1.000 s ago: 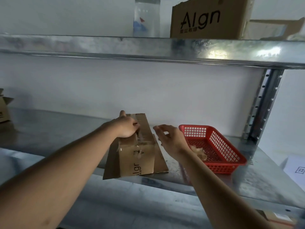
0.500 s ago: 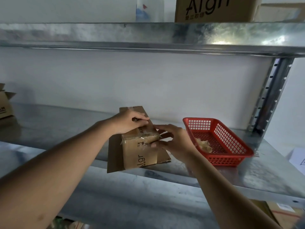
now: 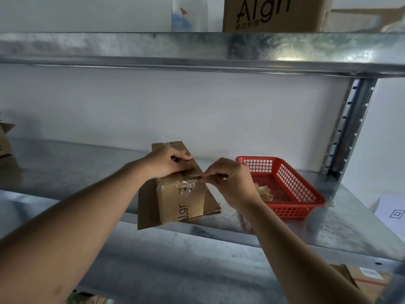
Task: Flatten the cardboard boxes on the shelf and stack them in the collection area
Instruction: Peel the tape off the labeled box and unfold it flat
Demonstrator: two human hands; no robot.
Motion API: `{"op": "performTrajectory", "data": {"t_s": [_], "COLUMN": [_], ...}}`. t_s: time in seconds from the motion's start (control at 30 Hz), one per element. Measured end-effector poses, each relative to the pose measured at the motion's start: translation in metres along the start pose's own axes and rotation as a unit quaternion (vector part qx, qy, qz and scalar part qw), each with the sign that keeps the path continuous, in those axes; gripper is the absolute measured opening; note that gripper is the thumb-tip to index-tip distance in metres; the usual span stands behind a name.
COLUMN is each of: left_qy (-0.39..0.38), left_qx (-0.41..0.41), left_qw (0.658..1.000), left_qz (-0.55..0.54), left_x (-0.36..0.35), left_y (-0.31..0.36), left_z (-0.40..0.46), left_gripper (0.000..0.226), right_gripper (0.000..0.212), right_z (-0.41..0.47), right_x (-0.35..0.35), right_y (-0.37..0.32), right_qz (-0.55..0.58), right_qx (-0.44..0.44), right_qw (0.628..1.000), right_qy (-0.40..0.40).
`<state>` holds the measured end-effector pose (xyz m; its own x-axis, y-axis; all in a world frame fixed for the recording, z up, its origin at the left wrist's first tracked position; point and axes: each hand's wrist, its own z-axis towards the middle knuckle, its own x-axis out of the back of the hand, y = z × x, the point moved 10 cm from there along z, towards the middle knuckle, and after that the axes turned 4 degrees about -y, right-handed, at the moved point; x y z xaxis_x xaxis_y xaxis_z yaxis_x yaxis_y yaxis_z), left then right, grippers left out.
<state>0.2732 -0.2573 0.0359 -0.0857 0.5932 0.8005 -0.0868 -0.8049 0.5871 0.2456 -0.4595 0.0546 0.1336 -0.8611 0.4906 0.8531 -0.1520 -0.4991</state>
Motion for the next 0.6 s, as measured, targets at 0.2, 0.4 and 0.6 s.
{"op": "performTrajectory", "data": {"t_s": [0.2, 0.4, 0.6], "left_qy": [0.017, 0.057, 0.066], "left_qx": [0.014, 0.008, 0.014], "left_qw": [1.0, 0.998, 0.998], "left_qz": [0.013, 0.001, -0.006], "left_x": [-0.001, -0.005, -0.005], "left_y": [0.0, 0.006, 0.006], "left_z": [0.007, 0.011, 0.011], "left_gripper": [0.058, 0.052, 0.05], "right_gripper": [0.015, 0.021, 0.037], "right_z": [0.0, -0.004, -0.015], "right_x": [0.003, -0.003, -0.017], "right_y": [-0.023, 0.024, 0.038], "right_qz": [-0.05, 0.185, 0.311], "right_qx": [0.069, -0.136, -0.183], "right_qw": [0.996, 0.973, 0.93], "right_qy": [-0.007, -0.026, -0.066]}}
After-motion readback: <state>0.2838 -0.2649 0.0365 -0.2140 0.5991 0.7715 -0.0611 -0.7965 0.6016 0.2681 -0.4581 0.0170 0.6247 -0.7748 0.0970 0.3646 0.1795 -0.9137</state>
